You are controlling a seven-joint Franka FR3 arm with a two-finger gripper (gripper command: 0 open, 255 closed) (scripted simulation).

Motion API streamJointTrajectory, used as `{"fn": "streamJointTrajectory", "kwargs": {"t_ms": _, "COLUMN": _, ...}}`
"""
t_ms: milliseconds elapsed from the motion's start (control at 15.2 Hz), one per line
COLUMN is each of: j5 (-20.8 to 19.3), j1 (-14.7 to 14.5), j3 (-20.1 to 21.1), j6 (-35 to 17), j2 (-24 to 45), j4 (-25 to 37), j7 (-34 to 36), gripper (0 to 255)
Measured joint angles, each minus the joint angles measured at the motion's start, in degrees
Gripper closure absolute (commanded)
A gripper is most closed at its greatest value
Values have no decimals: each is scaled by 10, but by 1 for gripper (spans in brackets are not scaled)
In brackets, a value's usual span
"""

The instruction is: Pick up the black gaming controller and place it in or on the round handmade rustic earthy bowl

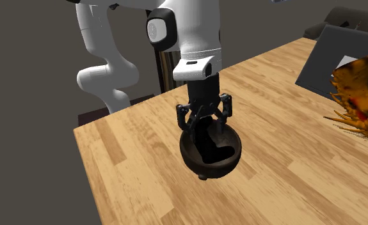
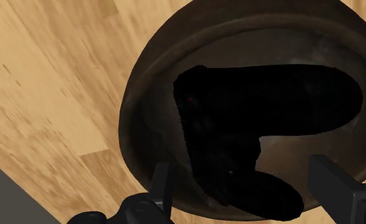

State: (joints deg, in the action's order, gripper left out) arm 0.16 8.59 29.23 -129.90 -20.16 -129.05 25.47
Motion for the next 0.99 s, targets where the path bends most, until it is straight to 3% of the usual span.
{"fn": "streamJointTrajectory", "kwargs": {"t_ms": 264, "j5": 0, "j1": 0, "j3": 0, "j6": 0, "j2": 0, "j4": 0, "j7": 0, "gripper": 0}}
{"fn": "streamJointTrajectory", "kwargs": {"t_ms": 594, "j5": 17, "j1": -10, "j3": -13, "j6": 64, "j2": -37, "j4": 30, "j7": -13, "gripper": 0}}
{"fn": "streamJointTrajectory", "kwargs": {"t_ms": 990, "j5": 18, "j1": -11, "j3": -14, "j6": 72, "j2": -39, "j4": 36, "j7": -13, "gripper": 0}}
